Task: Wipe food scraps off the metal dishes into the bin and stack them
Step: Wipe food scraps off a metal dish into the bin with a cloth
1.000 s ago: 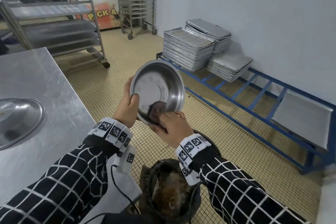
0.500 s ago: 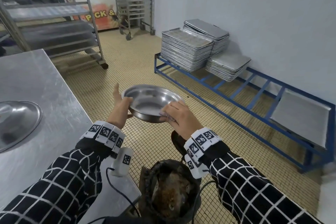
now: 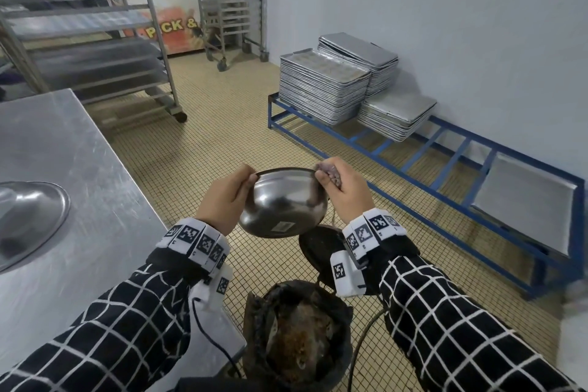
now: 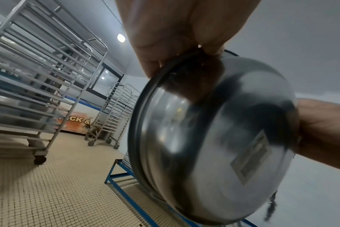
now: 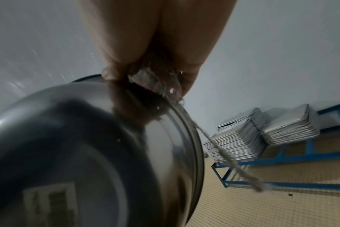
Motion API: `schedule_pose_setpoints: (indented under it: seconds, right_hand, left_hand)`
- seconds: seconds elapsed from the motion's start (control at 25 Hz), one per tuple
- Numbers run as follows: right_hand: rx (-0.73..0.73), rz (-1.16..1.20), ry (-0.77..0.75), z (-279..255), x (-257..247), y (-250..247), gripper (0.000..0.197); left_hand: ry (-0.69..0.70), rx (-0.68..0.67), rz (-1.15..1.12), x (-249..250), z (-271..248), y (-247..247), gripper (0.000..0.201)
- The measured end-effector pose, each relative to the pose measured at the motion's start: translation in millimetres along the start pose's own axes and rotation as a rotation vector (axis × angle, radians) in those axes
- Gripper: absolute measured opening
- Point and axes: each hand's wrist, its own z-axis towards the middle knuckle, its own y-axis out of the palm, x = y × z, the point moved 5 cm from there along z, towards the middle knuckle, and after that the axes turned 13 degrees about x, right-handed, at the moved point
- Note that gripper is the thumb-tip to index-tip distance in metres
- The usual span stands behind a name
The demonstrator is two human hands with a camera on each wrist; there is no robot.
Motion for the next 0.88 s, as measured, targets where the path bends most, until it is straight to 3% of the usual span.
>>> schedule_pose_setpoints:
  seconds: [0.08, 0.16, 0.24, 0.32, 0.4, 0.6, 0.72, 0.88]
  right_hand:
    - [0.124, 0.02, 0.099, -7.2, 11.9, -1.9, 0.018]
    - [0.213, 0.058, 0.231, -18.1, 23.3, 0.4, 0.027]
    - [0.219, 0.072, 0.31, -30.6, 28.3, 8.3, 0.038]
    - [0.136, 0.02, 0.363, -43.3, 27.5, 21.5, 0.047]
    - [0.027, -0.078, 0.315, -55.4, 18.9, 35.5, 0.054]
    - [-0.138, -0.115, -0.056, -71.7, -15.8, 72.3, 0.072]
    - [-0.062, -0.048, -0.123, -54.1, -31.6, 71.6, 0.069]
    - [0.058, -0.043, -0.052, -24.1, -17.3, 61.5, 0.063]
  left_hand:
    - [-0.039, 0.026, -0.02, 0.0, -0.3, 1.1, 0.02]
    - [-0.109, 0.066, -0.083, -1.7, -1.5, 1.1, 0.022]
    - [-0.192, 0.091, -0.153, -0.8, -3.4, 1.4, 0.023]
    - [-0.265, 0.105, -0.219, -0.2, -5.1, 3.9, 0.021]
    - [-0.323, 0.137, -0.301, -3.5, -4.7, 6.6, 0.023]
    - [-0.44, 0.196, -0.421, -12.6, 0.7, 8.1, 0.03]
    - [-0.428, 0.184, -0.461, -8.8, 2.3, 4.7, 0.029]
    - [-0.458, 0.184, -0.505, -6.1, 2.6, 0.1, 0.031]
